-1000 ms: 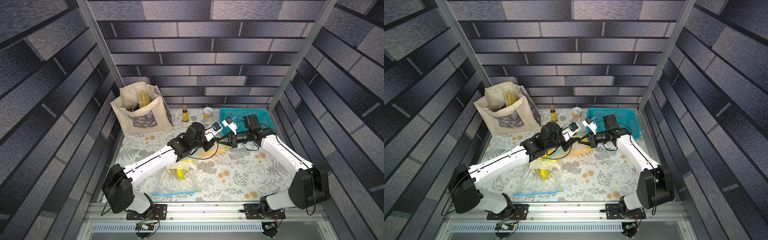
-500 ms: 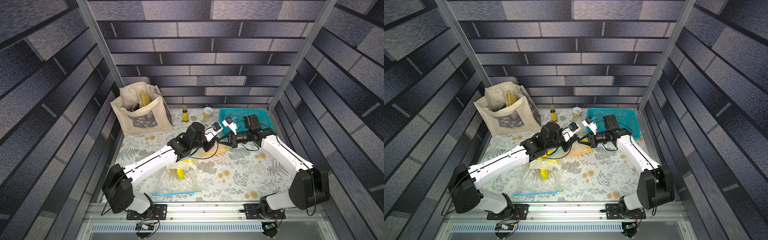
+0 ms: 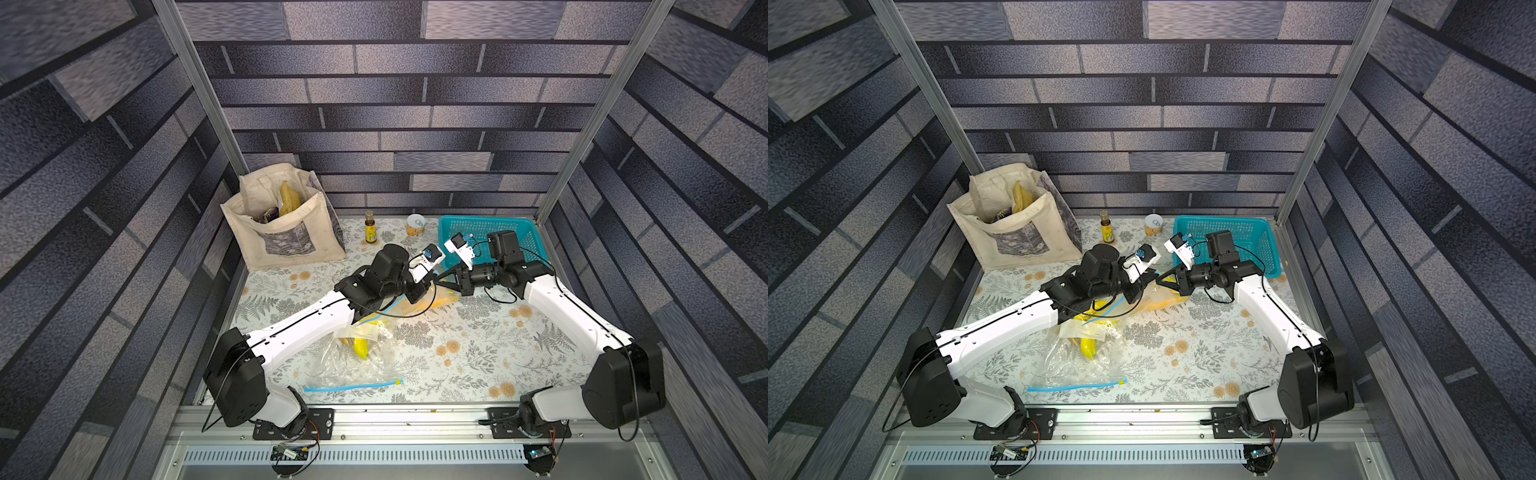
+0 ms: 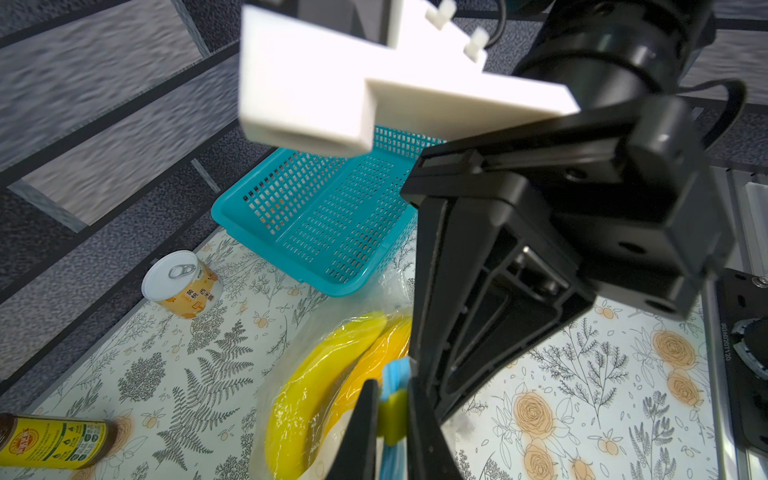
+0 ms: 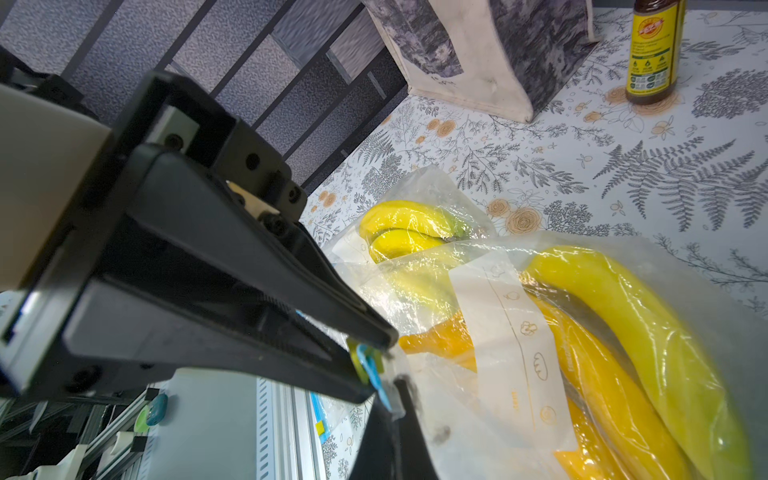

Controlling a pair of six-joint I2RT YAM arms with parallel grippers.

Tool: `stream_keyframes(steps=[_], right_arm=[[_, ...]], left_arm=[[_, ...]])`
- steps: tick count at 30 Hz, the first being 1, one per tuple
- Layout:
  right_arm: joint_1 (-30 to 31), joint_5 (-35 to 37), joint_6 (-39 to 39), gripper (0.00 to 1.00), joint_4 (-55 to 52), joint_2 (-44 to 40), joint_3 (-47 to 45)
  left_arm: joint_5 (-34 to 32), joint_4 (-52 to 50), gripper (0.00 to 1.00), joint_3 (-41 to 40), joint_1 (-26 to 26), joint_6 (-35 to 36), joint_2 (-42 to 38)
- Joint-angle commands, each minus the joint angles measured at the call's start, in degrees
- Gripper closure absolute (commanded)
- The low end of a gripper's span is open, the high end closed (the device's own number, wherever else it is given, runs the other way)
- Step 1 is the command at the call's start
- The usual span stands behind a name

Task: Open the zip-top bag and take out the banana
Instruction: Unzip the zipper on the zipper food storage bag.

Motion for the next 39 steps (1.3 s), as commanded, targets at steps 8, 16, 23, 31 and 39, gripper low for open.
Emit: stream_keyframes(steps=[8,16,23,31,39], right_arm=[[0.0,4.6,6.4,1.00,10.2,-3.9,-4.0],[0.0,2.5,7.8,1.00,11.8,-5.2,-4.9],[0.0,1.8,6.7,1.00,8.3,-4.3,-3.4],[0.0,0.6,6.1,1.00,6.4,-3.4,-2.6],[0.0,0.6,5.6,1.00,5.3,-3.1,-2.6]], left_arm=[[3.4,-0.7,0.81,-2.3,-0.1,-3.0,-3.5],[2.7,0.7,0.79,-3.8,-0.1,-3.6,-4.1],[-3.5,3.6,0.53,-3.6,-1.8,-1.0,-4.6],[-7.6,3.3,0.53,-0.8,-3.4,2.6,-2.6],[-7.3,3.0,0.62,-0.1,-3.6,3.4,-1.7]])
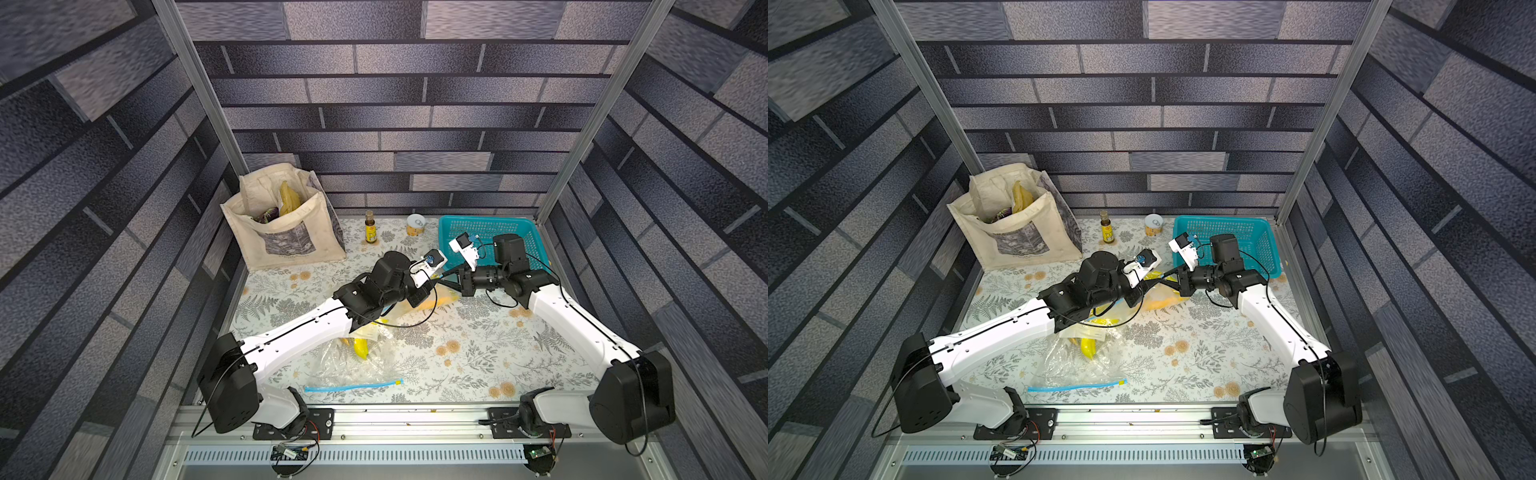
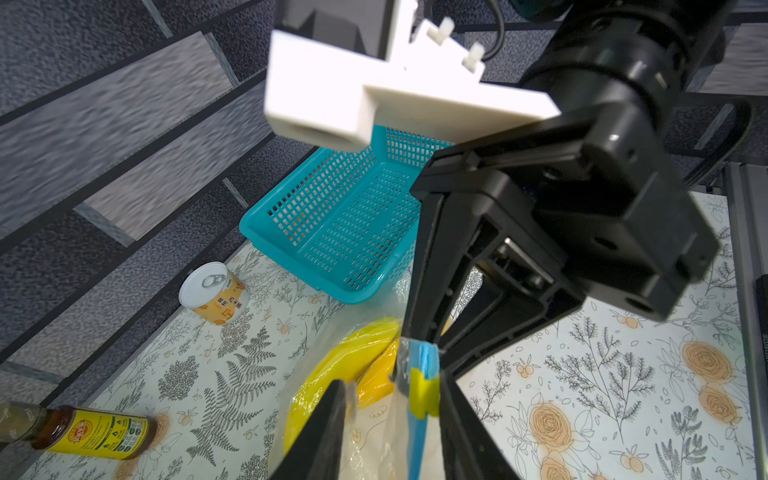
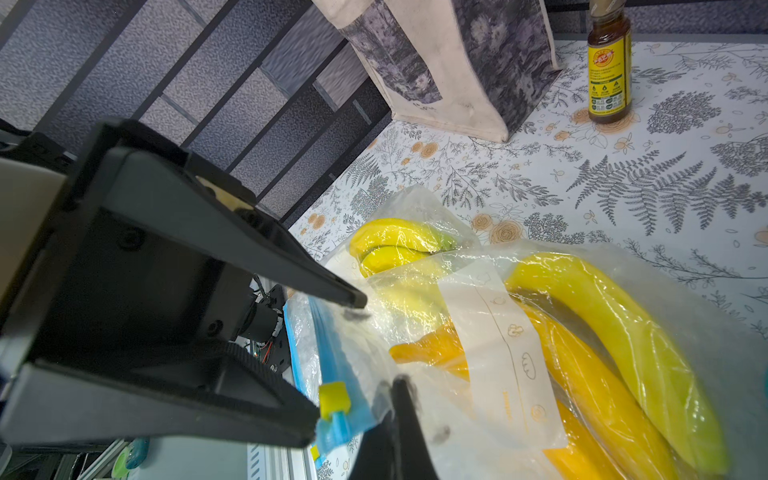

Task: Open the zip-top bag and take out the banana
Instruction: Unzip the zipper on the zipper food storage bag.

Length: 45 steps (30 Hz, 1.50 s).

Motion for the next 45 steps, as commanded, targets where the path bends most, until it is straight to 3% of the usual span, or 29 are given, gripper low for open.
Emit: stream_keyframes(steps=[1,21,45], right_arm=[[-0.1,-1.5,-0.8,1.00,-1.4,0.5,3.6],[-0.1,-2.1,-2.3,1.00,-4.6,1.2,4.6],[-0.1,-2.9,-2.2,1.00,-5.2,1.4,4.9]], left_arm=[[-0.6,-0.3,0.62,2.4,-0.2,1.7,0.9],[0.0,0.0,0.61,3.1,-0.3,2.3,1.9],[-0.9,-1.3,0.85,2.0,-0.4,2.9,1.0]])
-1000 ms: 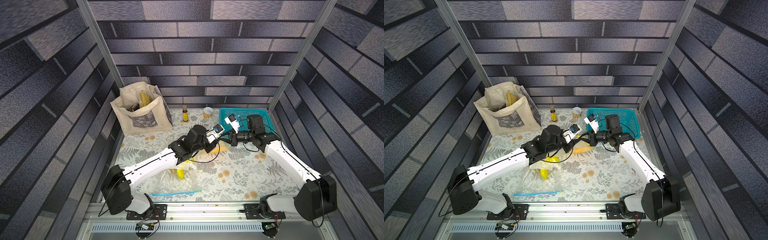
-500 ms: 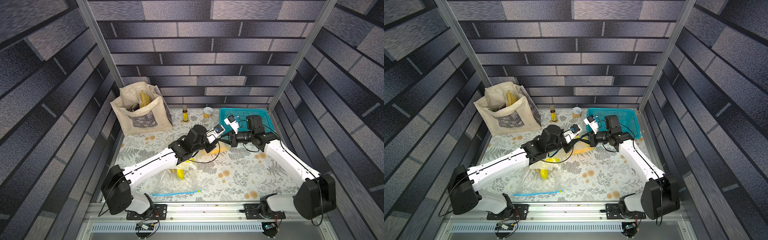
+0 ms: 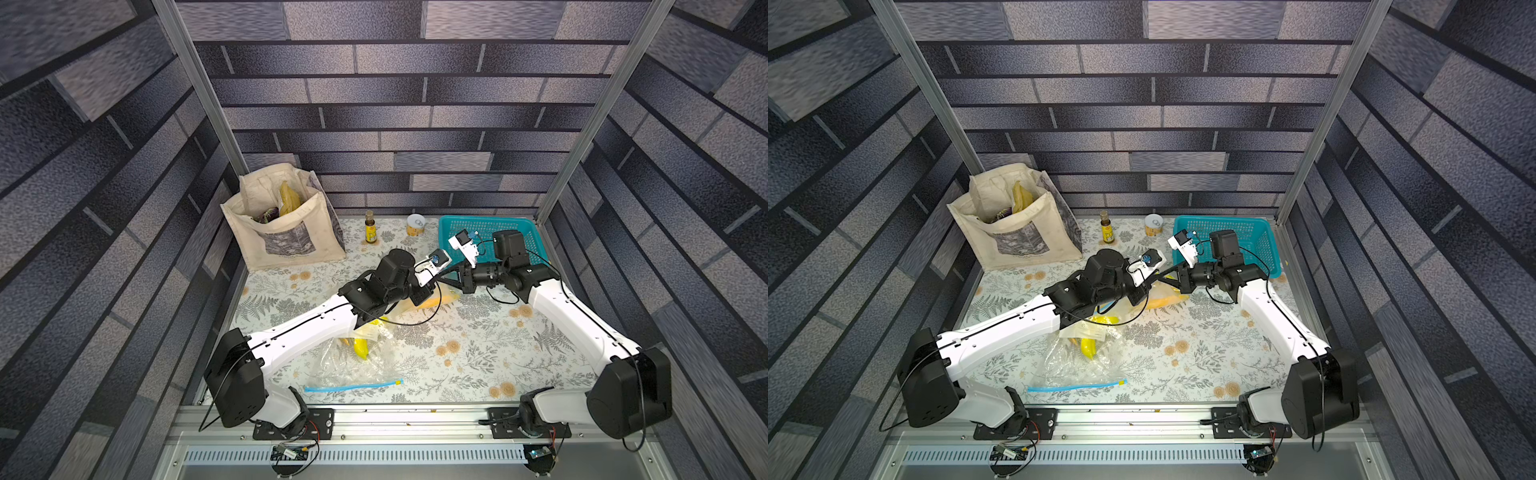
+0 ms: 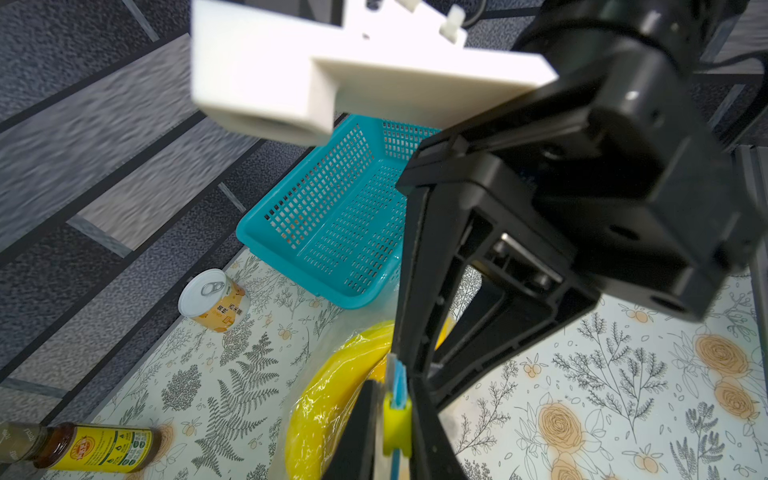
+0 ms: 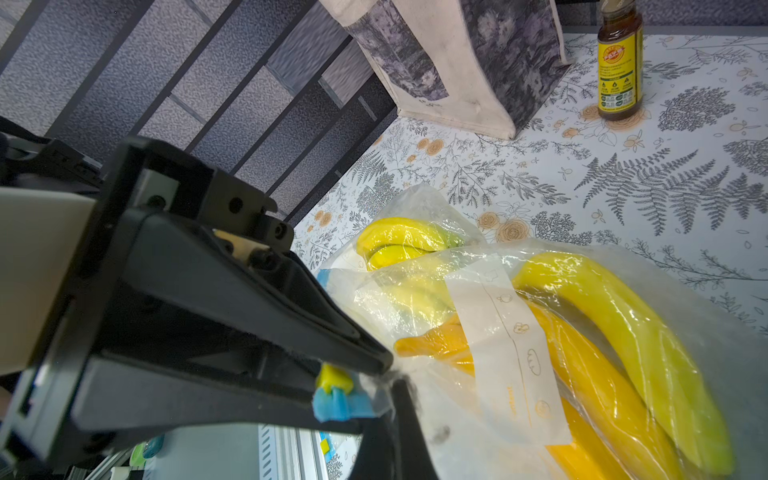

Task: Open the zip-top bag and take out the banana
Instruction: Unzip the zipper on the zipper food storage bag.

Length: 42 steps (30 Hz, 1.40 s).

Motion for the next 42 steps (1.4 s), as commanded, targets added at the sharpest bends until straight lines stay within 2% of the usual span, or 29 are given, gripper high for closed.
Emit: stream_keyframes(steps=[1,7,26,27,29,34,42], right_arm=[[-0.1,-1.8,-0.8,1.00,-0.8,-0.2,1.3],[-0.1,-2.0,-1.7,1.00,-2.3,-0.1,1.7],[-0.3,-1.2,-0.2,1.00,-2.5,0.5,3.3],[-0.3,-1.5,0.0,1.00,-2.6,0.7,3.4],[-0.3,-1.9,0.3,1.00,-2.7,1.1,3.6],[-0.3,-1.9,0.8,1.00,-2.7,1.5,3.6],[-0.3,-1.3,0.2,1.00,-3.7,1.7,3.8]], left_arm=[[-1.1,-0.4,0.86,-0.3,-0.1,1.0,-1.6],[-1.3,0.2,0.88,-1.4,0.1,0.8,-2.7],[-1.5,-0.2,0.84,-5.4,1.1,0.2,-7.0],[-1.4,0.0,0.82,-5.5,1.1,0.1,-7.1],[-1.4,0.9,0.72,-5.4,1.1,0.0,-6.9],[-0.8,2.1,0.60,-2.9,0.4,0.7,-4.5],[-1.4,1.8,0.60,-0.4,-0.4,2.1,-2.3]])
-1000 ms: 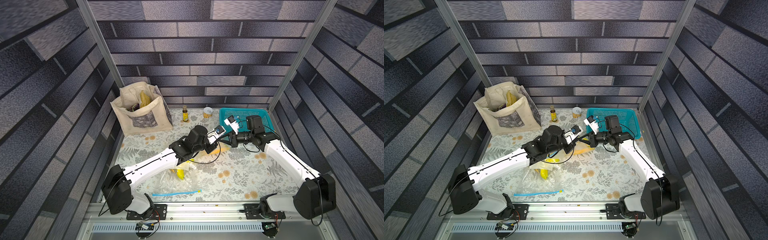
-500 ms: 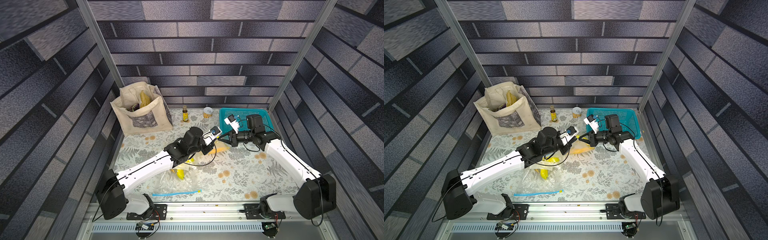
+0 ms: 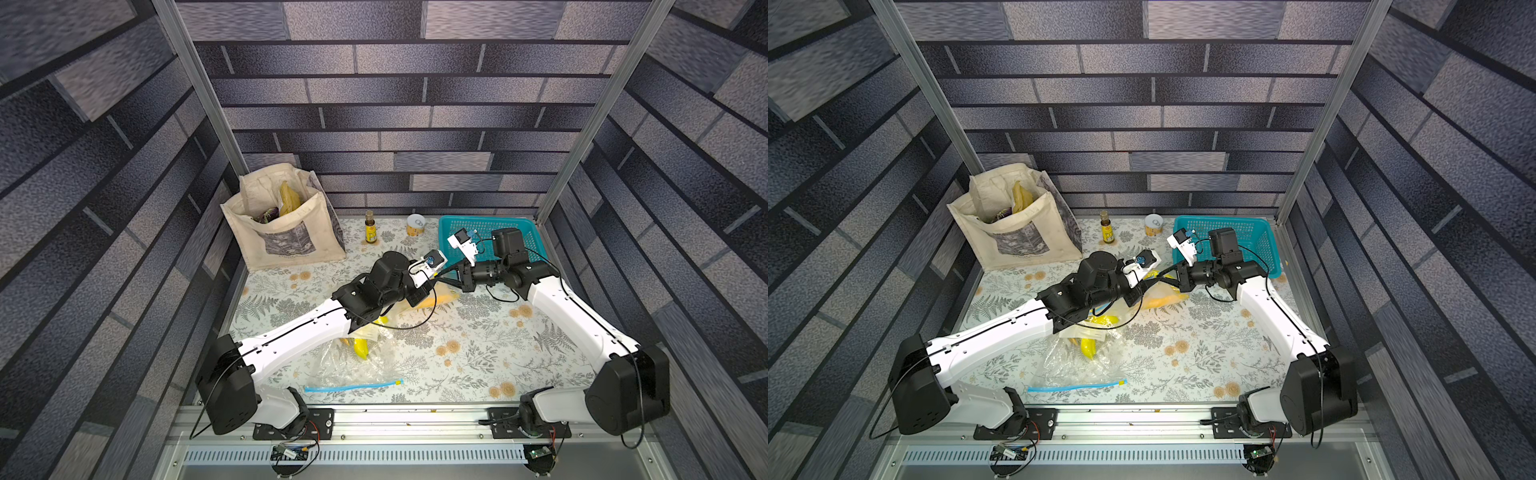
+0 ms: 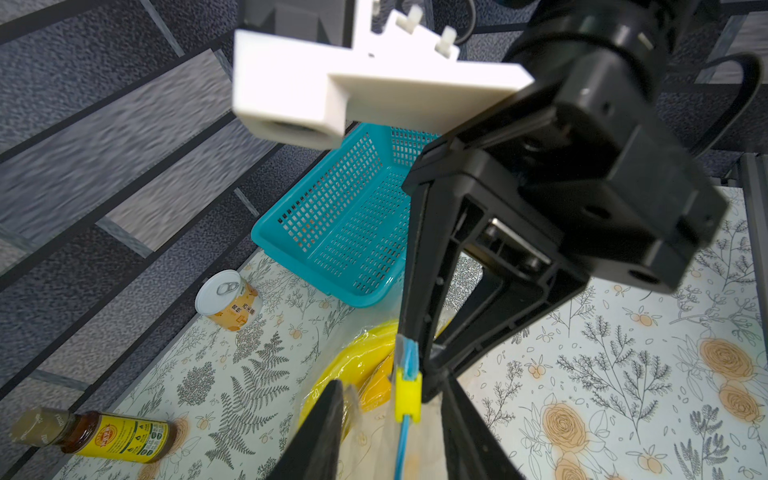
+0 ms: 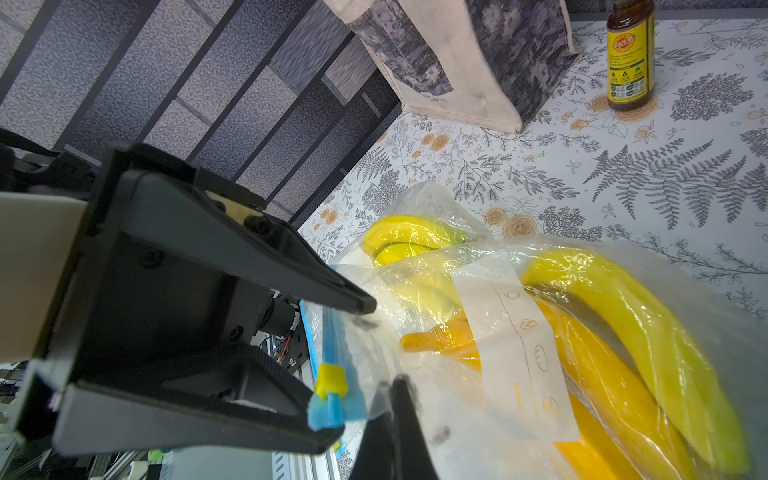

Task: Open the zip-top bag and take out the banana
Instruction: Unzip the zipper on the zipper food storage bag.

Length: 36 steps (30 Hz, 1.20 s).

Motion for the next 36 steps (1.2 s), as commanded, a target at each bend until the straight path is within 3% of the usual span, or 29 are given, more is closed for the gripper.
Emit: stream_keyframes(steps=[1,25,29,36], right_arm=[[-0.3,-0.7,-0.2,1.00,-1.2,0.7,1.8],[-0.3,-1.0,-0.2,1.00,-2.5,1.1,2.5],[-0.3,-1.0,-0.2,1.00,-2.5,1.2,2.2],[-0.2,-1.7,0.2,1.00,-2.6,1.0,2.8]], left_arm=[[-0.2,0.2,0.61,2.2,-0.4,1.9,0.5],[-1.2,-0.1,0.69,3.3,-1.0,3.6,1.7],[-1.4,-0.1,0.76,3.2,-1.1,3.7,1.6],[-1.8,-0.9,0.78,3.1,-1.1,3.9,1.8]])
